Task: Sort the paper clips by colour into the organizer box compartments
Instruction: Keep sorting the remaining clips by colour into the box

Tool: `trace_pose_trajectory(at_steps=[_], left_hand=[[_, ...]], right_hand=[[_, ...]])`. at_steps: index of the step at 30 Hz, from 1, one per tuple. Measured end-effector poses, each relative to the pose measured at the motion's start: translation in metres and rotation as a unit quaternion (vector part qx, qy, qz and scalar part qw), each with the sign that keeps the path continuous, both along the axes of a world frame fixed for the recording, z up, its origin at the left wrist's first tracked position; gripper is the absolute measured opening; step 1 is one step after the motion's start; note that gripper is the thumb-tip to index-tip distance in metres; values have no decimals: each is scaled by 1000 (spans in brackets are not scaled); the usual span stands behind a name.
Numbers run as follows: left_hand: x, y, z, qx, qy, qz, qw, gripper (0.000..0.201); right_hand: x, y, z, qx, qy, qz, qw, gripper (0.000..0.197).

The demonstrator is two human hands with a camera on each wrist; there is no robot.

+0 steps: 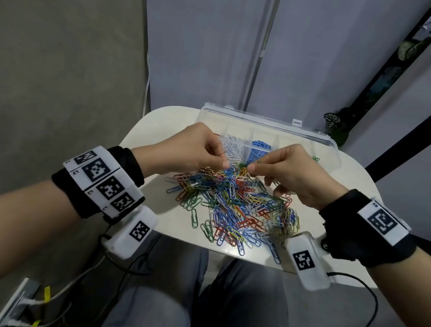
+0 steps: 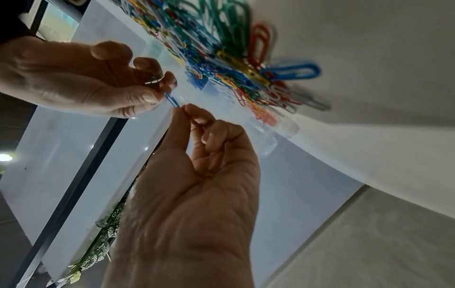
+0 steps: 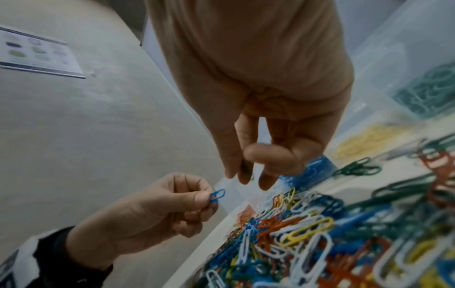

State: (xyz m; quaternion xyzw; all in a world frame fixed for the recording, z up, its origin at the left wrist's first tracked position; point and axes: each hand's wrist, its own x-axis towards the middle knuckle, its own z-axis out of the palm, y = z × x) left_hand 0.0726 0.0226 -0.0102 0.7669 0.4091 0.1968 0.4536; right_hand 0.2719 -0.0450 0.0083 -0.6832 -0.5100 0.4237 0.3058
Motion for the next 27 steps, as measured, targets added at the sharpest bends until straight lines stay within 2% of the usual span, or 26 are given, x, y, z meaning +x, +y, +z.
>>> trace_pose_trajectory(at_steps=[5, 14, 19, 22, 25, 27], left_hand=[[4, 0, 4, 13, -3, 1, 1000, 8], [1, 1, 4, 20, -13, 5, 1000, 6], [-13, 18, 9, 93, -43, 84, 991, 10], [-21, 31, 11, 122, -37, 147, 981, 12], [-23, 39, 10, 131, -15, 176, 976, 21], [-24, 42, 8, 130, 10, 184, 974, 27]], right_hand=[[-9, 3, 1, 37, -5, 19, 999, 17], [-12, 6, 2, 38, -19, 42, 998, 16], [6, 11, 21, 113, -57, -27, 992, 10], [22, 20, 35, 165, -79, -71, 980, 13], [31, 29, 40, 150, -126, -73, 978, 20], [31, 33, 40, 123, -126, -61, 983, 19]])
